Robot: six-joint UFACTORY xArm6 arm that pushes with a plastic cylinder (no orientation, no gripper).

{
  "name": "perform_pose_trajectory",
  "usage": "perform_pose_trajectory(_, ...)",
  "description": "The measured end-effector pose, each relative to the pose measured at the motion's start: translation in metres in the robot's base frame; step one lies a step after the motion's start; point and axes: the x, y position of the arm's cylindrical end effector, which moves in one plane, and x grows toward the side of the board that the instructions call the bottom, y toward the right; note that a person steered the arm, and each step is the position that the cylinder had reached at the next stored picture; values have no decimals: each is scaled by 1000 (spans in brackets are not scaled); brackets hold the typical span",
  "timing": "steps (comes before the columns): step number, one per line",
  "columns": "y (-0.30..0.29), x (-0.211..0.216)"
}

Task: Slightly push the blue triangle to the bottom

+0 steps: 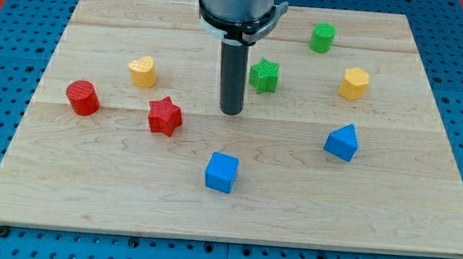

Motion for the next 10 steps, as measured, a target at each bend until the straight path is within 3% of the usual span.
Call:
perform_pose_trajectory(2, 123, 2)
perform_pose_trajectory(3, 123, 2)
perform_pose_trajectory(5, 147, 52)
perform_pose_trajectory(8, 147, 22)
perform_pose_trajectory(9, 214, 22)
perform_pose_trajectory(10, 215, 24)
